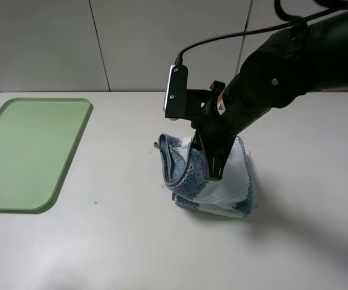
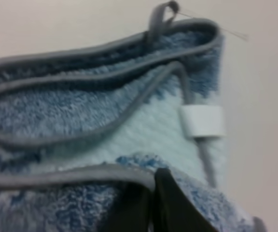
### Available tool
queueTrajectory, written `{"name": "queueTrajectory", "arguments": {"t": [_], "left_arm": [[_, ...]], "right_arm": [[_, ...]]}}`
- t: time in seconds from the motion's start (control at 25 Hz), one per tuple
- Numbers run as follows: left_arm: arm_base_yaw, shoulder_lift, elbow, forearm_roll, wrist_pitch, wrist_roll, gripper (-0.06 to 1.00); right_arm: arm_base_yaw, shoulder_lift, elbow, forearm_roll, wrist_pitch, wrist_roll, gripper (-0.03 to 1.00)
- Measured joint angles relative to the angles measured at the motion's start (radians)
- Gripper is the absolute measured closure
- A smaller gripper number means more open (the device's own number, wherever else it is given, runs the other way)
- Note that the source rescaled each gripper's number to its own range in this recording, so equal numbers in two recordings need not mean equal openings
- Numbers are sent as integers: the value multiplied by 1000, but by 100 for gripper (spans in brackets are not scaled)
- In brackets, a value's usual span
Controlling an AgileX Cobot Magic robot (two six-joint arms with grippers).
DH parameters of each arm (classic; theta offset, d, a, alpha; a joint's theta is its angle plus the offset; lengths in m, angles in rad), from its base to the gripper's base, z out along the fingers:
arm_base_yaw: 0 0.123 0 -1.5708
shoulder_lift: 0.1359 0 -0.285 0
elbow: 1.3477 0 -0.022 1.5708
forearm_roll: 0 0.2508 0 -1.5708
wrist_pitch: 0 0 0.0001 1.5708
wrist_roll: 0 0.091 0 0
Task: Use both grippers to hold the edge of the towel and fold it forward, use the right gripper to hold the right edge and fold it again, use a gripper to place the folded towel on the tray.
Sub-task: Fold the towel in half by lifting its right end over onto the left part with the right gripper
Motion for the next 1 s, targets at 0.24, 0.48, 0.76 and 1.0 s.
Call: {"name": "queueTrajectory", "arguments": {"t": [0.24,0.48,0.76,1.0], "left_arm": [[0,0,0,0,0,0,-6],[0,0,0,0,0,0,-6],[0,0,0,0,0,0,-6],[0,0,0,0,0,0,-6]], "right_arm": [[0,91,0,31,-65,0,97],[0,146,0,86,-109,0,97],[0,150,0,104,-132,0,85],[0,150,0,104,-195,29,10]]}}
